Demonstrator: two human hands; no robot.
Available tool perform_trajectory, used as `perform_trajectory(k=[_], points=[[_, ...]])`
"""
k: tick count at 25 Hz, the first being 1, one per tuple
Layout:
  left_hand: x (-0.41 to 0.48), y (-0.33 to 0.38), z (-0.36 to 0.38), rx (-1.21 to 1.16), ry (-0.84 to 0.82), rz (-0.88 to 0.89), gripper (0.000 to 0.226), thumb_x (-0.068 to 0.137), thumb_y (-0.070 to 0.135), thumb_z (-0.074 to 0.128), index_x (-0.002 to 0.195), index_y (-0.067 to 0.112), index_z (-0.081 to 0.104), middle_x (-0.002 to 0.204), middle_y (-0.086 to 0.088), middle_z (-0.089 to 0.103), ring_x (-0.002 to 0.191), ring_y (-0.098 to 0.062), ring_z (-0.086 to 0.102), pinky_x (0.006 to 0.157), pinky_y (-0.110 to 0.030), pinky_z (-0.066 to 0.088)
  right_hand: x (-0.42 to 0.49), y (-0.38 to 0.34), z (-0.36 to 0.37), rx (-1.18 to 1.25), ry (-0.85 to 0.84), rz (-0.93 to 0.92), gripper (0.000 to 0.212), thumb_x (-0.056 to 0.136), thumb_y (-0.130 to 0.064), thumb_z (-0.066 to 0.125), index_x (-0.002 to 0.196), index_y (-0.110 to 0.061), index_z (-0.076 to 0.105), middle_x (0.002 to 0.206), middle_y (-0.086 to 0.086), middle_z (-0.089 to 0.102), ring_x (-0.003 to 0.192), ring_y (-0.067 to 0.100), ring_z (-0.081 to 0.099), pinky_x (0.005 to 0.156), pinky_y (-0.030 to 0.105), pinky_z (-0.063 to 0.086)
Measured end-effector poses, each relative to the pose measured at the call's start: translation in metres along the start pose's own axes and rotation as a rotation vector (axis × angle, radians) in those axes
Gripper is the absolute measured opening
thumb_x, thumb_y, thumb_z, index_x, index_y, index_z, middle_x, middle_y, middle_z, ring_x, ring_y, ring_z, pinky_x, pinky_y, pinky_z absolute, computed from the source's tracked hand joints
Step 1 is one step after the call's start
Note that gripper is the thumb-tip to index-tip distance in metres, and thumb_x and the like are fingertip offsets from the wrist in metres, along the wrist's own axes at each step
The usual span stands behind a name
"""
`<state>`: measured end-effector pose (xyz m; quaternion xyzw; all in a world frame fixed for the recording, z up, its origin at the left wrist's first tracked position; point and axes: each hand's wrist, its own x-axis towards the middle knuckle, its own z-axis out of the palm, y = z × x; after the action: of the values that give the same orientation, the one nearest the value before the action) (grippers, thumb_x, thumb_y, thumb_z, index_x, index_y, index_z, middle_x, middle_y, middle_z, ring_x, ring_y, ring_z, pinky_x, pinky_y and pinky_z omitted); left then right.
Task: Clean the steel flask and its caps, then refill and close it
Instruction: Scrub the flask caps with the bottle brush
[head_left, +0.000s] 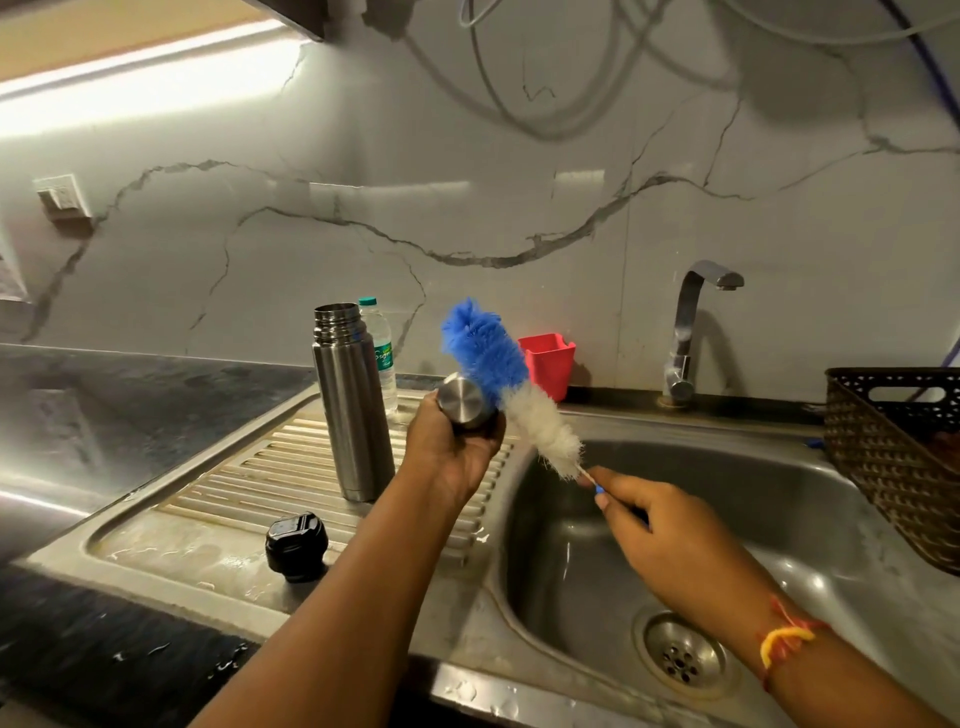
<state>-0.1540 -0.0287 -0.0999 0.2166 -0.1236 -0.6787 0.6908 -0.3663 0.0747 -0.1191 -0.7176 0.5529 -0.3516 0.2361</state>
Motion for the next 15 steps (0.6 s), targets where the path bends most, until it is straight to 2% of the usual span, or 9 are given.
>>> perform_trajectory(k=[3, 7, 10, 12, 15], points=[[0.002, 0.007, -0.001, -0.049, -0.009, 0.049, 0.029, 0.098, 0.015, 0.060, 0.125, 0.004, 0.060, 0.116, -0.024, 0.070, 0.108, -0.037, 0.069, 0.104, -0.052, 0.052, -0.004, 0.000, 0.001, 0.006, -0.029, 0.011, 0.031, 0.100, -0.033, 0.050, 0.128, -0.045, 0.060, 0.050, -0.027, 0.053, 0.052, -0.013, 0.051, 0.049, 0.006, 0.037], [0.003, 0.001, -0.001, 0.019, 0.017, 0.036, 0.033, 0.098, 0.014, 0.058, 0.129, 0.004, 0.058, 0.122, -0.025, 0.068, 0.112, -0.036, 0.068, 0.105, -0.048, 0.052, 0.002, 0.001, 0.004, 0.036, -0.035, 0.036, 0.032, 0.101, -0.034, 0.048, 0.130, -0.042, 0.058, 0.049, -0.022, 0.055, 0.048, -0.009, 0.051, 0.044, 0.009, 0.035], [0.009, 0.010, -0.005, -0.002, 0.076, 0.083, 0.035, 0.101, 0.019, 0.059, 0.132, 0.005, 0.056, 0.122, -0.025, 0.067, 0.110, -0.036, 0.068, 0.097, -0.044, 0.057, 0.002, 0.004, -0.010, 0.060, -0.038, 0.061, 0.029, 0.101, -0.033, 0.049, 0.126, -0.040, 0.062, 0.070, -0.019, 0.063, 0.065, -0.005, 0.058, 0.054, 0.009, 0.038], [0.011, 0.012, -0.007, 0.009, 0.099, 0.096, 0.042, 0.105, 0.032, 0.055, 0.136, 0.004, 0.053, 0.119, -0.026, 0.065, 0.107, -0.035, 0.067, 0.091, -0.043, 0.057, 0.002, 0.007, -0.022, 0.134, -0.004, 0.098, 0.025, 0.101, -0.029, 0.049, 0.119, -0.037, 0.064, 0.078, -0.013, 0.063, 0.071, 0.003, 0.058, 0.059, 0.016, 0.040], [0.016, 0.006, -0.007, 0.078, 0.106, 0.080, 0.048, 0.108, 0.036, 0.045, 0.143, 0.005, 0.047, 0.133, -0.025, 0.061, 0.123, -0.035, 0.061, 0.101, -0.046, 0.049, 0.007, 0.010, -0.024, 0.245, 0.052, 0.159, 0.021, 0.102, -0.024, 0.046, 0.101, -0.031, 0.067, 0.058, -0.005, 0.048, 0.048, 0.008, 0.040, 0.046, 0.022, 0.031]])
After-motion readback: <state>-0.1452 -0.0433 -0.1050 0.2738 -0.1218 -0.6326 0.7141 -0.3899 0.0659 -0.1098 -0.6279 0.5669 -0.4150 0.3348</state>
